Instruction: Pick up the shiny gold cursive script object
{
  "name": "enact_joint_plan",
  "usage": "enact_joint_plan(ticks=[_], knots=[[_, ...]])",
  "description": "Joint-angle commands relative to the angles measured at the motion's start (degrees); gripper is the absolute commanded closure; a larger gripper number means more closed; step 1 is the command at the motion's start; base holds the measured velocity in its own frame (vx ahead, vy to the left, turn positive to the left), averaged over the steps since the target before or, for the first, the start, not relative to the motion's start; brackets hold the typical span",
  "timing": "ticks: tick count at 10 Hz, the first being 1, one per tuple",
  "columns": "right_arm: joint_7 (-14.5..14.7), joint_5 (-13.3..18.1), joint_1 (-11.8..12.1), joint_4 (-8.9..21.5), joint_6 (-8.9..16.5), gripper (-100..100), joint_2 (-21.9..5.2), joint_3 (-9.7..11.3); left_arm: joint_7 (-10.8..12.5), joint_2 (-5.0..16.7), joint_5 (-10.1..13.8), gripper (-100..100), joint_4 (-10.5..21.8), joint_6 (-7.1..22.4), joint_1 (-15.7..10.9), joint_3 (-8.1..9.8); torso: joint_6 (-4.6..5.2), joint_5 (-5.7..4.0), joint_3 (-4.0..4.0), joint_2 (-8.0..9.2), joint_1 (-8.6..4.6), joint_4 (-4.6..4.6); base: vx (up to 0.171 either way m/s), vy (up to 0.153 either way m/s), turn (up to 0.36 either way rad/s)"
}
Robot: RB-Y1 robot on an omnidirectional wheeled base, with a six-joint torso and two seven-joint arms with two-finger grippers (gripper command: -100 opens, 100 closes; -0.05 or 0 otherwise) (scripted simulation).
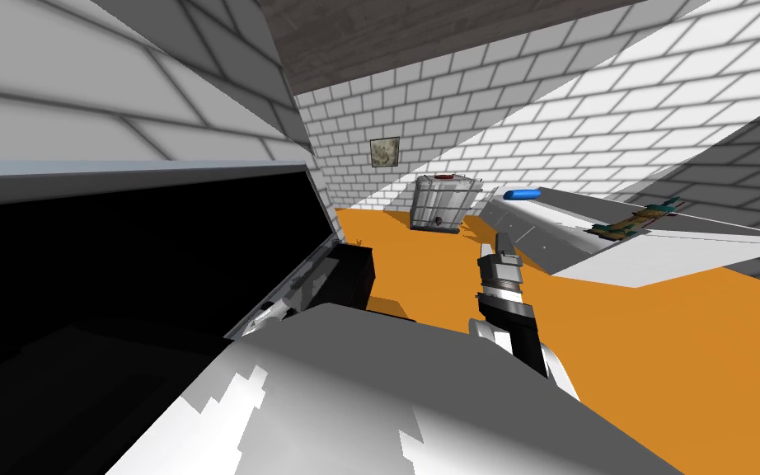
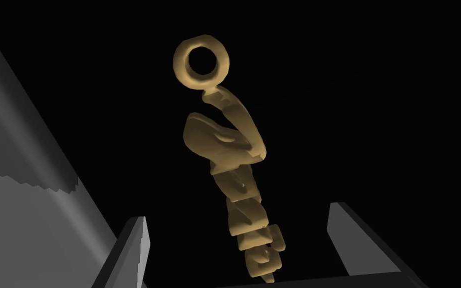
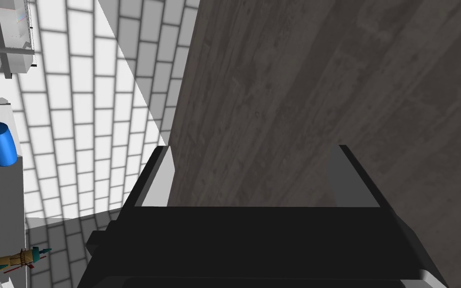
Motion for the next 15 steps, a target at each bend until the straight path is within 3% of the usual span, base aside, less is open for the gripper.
enact_joint_plan(ticks=[1,2,6,7,8,12,13,14,15], knots=[[0.0,0.0,0.0,0.0,0.0,0,0.0,0.0,0.0,0.0,0.0,0,0.0,0.0,0.0,0.0,0.0,0.0,0.0,0.0,0.0,0.0,-0.003,0.006,-0.001],[0.0,0.0,0.0,0.0,0.0,0,0.0,0.0,0.2,-0.7,-0.1,-100,1.0,-1.7,-0.1,-0.76,0.0,-0.02,-0.02,-0.04,-0.09,-0.01,0.012,0.026,0.036],[0.0,0.0,0.0,0.0,0.0,0,0.0,0.0,0.5,-2.1,-0.3,-100,3.1,-5.1,-0.4,-2.28,0.01,-0.02,-0.05,-0.08,-0.12,-0.02,0.006,0.018,0.011],[0.0,0.0,0.0,0.0,0.0,0,0.0,0.0,0.4,-1.7,-0.2,-100,2.9,-4.4,-0.5,-1.98,0.0,-0.03,-0.04,-0.07,-0.15,-0.02,0.0,0.0,0.0],[0.0,0.0,0.0,0.0,0.0,0,0.0,0.0,0.4,-1.8,-0.3,100,2.9,-4.6,-0.5,-2.04,0.0,-0.04,-0.04,-0.07,-0.15,-0.02,0.0,0.0,0.0],[0.0,0.0,0.0,0.0,0.0,0,0.0,0.0,0.5,-1.8,-0.2,100,3.0,-4.5,-0.4,-1.97,0.05,-0.01,-0.04,-0.06,-0.09,-0.02,0.0,0.0,0.0],[0.0,0.0,0.0,0.0,0.0,0,0.0,0.0,0.5,-1.8,-0.2,0,3.0,-4.5,-0.4,-1.96,0.06,0.0,-0.04,-0.06,-0.08,-0.02,0.0,0.0,0.0],[0.0,0.0,0.0,0.0,0.0,0,0.0,0.0,0.3,-1.2,-0.2,100,1.7,-2.8,-0.2,-1.27,0.06,0.0,-0.04,-0.06,-0.08,-0.02,0.0,0.0,0.0],[0.0,0.0,0.0,0.0,0.0,0,0.0,0.0,0.2,-0.7,-0.1,100,1.0,-1.7,-0.1,-0.76,0.07,-0.04,-0.04,-0.06,-0.06,-0.02,-0.001,-0.007,-0.02]])
